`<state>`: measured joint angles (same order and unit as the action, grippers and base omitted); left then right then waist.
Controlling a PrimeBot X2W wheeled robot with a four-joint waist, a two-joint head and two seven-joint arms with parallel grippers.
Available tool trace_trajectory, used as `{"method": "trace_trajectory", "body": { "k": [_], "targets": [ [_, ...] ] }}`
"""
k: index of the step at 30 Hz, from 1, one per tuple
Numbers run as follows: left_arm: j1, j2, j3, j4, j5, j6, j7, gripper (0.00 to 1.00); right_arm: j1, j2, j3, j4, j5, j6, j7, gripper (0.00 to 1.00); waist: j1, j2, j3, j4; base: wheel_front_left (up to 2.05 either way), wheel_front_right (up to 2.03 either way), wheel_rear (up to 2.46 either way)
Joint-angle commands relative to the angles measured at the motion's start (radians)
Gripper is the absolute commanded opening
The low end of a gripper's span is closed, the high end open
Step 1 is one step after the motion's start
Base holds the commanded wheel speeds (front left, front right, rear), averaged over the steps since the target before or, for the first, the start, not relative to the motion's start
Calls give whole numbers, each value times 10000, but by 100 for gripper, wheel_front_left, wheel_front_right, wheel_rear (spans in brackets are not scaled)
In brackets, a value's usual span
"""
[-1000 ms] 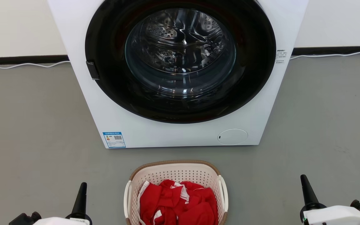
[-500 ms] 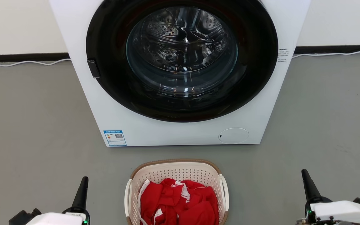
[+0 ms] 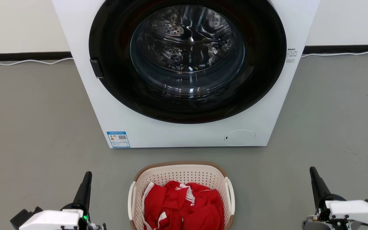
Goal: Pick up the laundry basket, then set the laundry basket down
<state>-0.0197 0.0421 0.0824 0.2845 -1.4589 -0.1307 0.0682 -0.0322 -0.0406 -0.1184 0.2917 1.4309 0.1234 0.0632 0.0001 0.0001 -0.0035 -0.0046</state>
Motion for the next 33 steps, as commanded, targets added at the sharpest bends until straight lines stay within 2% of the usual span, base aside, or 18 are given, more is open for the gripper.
{"method": "trace_trajectory", "body": {
  "k": [1,13,33],
  "targets": [
    [-644,90,287,-318,-306,-2,101,0,-567,-91,163,-372,368,66,150,0,0,-1,7,5,0,0,0],
    [-883,81,318,-394,-1494,0,453,0,-757,-96,51,-470,1781,73,496,0,0,-1,65,46,0,0,0],
    [-883,81,317,-394,-1495,0,452,0,-757,-96,51,-470,1781,73,496,0,0,-1,65,46,0,0,0]
  ]
}}
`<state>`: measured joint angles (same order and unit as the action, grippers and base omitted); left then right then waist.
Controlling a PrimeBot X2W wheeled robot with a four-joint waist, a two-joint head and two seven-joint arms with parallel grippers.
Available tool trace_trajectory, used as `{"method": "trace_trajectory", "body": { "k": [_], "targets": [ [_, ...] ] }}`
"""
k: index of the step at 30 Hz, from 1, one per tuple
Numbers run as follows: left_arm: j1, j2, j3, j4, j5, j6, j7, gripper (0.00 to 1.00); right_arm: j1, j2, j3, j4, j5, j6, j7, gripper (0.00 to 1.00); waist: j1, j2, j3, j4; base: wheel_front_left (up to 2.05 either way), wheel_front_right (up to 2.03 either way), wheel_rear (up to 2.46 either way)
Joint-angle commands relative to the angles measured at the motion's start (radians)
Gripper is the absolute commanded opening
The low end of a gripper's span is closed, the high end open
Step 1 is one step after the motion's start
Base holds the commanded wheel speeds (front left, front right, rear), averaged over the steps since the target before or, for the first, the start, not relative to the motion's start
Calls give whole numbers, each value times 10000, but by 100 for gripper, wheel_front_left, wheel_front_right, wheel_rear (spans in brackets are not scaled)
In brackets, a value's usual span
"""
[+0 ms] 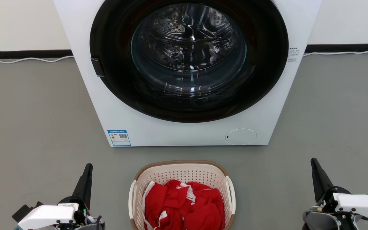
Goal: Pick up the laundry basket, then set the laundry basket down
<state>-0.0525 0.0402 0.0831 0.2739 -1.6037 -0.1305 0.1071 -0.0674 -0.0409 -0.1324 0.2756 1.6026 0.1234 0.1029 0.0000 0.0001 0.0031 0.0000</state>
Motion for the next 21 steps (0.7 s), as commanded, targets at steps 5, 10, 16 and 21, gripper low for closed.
{"method": "trace_trajectory", "body": {
  "k": [5,10,16,21],
  "targets": [
    [-555,101,309,-289,-48,-2,63,0,-405,-93,191,-309,65,73,99,0,0,-1,0,0,0,0,0],
    [-555,100,308,-289,-48,-2,63,0,-405,-93,191,-309,65,73,99,0,0,-1,0,0,0,0,0],
    [-555,100,308,-289,-48,-2,62,0,-405,-93,191,-309,65,73,99,0,0,-1,0,0,0,0,0],
    [-555,100,308,-289,-48,-2,62,0,-405,-93,191,-309,65,73,99,0,0,-1,0,0,0,0,0]
  ]
}}
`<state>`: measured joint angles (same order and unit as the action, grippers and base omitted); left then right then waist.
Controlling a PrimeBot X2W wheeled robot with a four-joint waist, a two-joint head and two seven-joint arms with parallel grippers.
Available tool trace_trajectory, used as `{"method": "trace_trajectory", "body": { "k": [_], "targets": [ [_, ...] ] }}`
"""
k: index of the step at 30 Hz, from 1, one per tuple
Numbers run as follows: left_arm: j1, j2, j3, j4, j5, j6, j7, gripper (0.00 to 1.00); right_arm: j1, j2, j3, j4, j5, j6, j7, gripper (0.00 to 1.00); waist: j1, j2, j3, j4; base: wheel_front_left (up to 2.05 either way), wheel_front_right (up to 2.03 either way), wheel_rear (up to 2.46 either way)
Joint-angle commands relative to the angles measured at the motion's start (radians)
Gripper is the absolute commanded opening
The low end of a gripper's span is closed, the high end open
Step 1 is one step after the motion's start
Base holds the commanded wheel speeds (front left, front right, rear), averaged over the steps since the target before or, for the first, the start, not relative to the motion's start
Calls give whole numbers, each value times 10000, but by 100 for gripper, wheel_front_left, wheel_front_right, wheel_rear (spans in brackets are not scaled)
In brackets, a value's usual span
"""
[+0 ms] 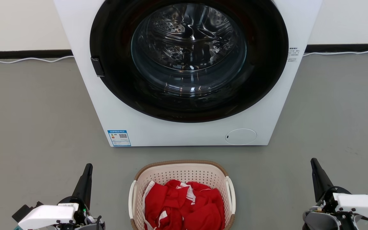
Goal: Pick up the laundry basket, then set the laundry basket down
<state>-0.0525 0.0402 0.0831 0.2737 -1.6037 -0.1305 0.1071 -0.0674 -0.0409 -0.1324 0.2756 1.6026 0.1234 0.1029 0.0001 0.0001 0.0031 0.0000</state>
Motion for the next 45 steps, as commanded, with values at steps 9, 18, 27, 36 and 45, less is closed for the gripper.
{"method": "trace_trajectory", "body": {
  "k": [9,18,27,36,45],
  "targets": [
    [-555,100,308,-287,-48,-2,62,0,-405,-93,191,-309,65,73,99,0,-1,-1,0,0,0,0,0],
    [-555,100,307,-287,-49,-2,62,0,-405,-93,191,-309,65,73,99,0,-1,-1,0,0,0,0,0],
    [-555,100,307,-287,-49,-2,62,0,-405,-93,191,-309,65,73,99,0,-1,-1,0,0,0,0,0],
    [-555,100,307,-287,-49,-2,61,0,-405,-93,191,-309,65,73,99,0,-1,-1,0,0,0,0,0],
    [-555,100,306,-288,-49,-2,61,0,-405,-93,191,-309,65,73,99,0,-1,-1,0,0,0,0,0]
  ]
}}
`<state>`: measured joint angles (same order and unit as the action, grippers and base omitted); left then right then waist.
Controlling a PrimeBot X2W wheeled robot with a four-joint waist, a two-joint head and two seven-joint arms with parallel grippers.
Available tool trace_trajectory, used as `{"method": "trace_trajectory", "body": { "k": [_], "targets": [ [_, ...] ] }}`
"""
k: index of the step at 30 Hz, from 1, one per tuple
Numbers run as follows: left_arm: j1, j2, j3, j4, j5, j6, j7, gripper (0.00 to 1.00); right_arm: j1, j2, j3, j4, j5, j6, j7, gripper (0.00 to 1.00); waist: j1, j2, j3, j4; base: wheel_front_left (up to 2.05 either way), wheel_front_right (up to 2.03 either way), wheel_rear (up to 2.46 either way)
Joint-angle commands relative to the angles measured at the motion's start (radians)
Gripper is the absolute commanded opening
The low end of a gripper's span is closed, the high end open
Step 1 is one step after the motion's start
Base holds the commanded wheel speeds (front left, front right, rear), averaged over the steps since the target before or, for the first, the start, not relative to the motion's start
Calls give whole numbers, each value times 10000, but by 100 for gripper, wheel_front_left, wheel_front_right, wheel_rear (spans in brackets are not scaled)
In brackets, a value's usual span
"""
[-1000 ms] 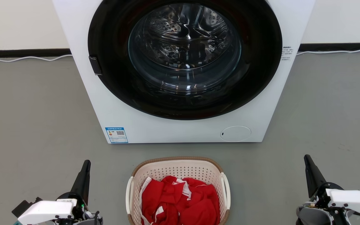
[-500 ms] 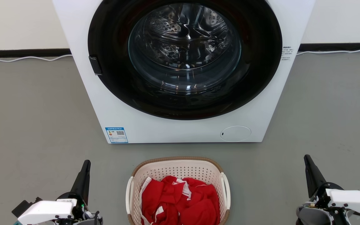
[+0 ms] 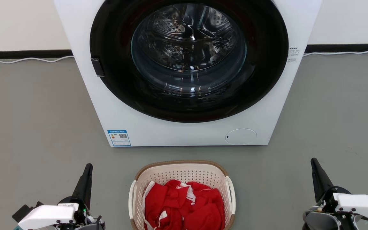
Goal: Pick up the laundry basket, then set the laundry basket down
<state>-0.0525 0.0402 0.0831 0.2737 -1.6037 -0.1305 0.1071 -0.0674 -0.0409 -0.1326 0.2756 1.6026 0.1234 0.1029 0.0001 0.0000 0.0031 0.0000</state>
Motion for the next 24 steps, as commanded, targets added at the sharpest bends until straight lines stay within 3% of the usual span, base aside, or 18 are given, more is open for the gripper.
{"method": "trace_trajectory", "body": {
  "k": [1,24],
  "targets": [
    [-555,100,306,-288,-49,-2,61,0,-405,-93,193,-309,65,73,99,0,0,0,0,0,0,0,0],
    [-555,100,306,-288,-50,-2,61,0,-405,-93,193,-309,65,73,99,0,0,0,0,0,0,0,0]
  ]
}}
